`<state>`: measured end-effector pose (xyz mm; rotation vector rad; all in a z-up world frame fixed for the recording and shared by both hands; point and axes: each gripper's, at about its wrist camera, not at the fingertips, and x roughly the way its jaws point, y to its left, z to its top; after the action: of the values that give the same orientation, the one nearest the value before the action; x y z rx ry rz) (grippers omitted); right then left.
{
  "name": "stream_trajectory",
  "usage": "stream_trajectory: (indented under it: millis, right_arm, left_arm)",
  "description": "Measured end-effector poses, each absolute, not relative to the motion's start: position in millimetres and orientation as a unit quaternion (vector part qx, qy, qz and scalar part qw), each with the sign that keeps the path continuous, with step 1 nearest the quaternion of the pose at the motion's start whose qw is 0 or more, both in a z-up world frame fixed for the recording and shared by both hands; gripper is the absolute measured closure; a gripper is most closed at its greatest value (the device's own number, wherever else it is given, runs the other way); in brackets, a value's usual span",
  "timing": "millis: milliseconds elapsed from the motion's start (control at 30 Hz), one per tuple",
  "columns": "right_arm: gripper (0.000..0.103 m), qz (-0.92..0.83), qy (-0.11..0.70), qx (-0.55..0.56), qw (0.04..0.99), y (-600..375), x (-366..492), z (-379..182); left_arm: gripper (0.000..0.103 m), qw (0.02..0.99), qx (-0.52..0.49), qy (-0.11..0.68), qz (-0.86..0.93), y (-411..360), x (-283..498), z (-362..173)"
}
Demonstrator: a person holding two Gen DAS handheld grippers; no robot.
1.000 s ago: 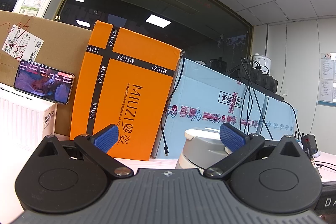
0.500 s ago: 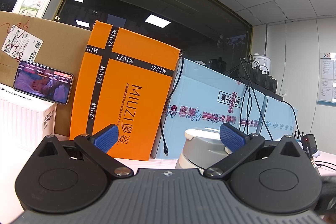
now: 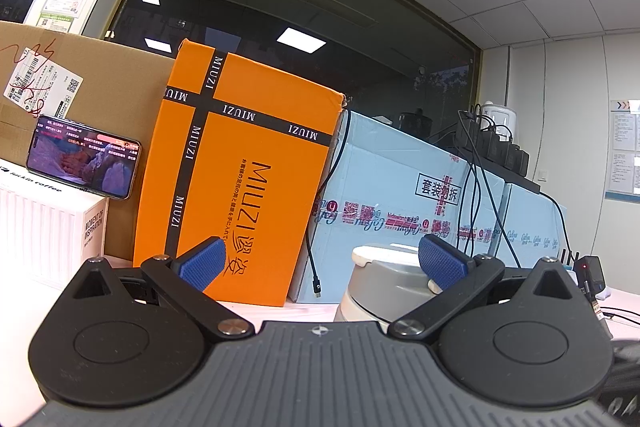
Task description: Clean container
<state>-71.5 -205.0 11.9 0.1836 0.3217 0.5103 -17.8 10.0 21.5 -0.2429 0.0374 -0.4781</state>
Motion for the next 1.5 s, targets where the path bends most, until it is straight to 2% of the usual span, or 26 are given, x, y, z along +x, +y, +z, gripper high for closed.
stream_trajectory:
  millis: [267,567,1500]
  right_arm:
    - [0.094,0.245,0.174,0.087,0.95,-204.5,-69.2,3.7]
    - [0.094,0.245,0.09,0.12,0.958,-217.9,-81.1,35.2]
    - [0.094,0.234,0.205,0.056,0.949,-210.4,-68.7,-6.3]
  left_arm:
    - [0.0,0.964,-0.12,0.018,-0.236,10.2,-19.0,21.5]
    - [0.0,0.965,-0.119,0.018,-0.235,6.3,-20.7,21.4]
    - [0.0,0.964,-0.121,0.019,-0.235,9.3,-18.1,20.9]
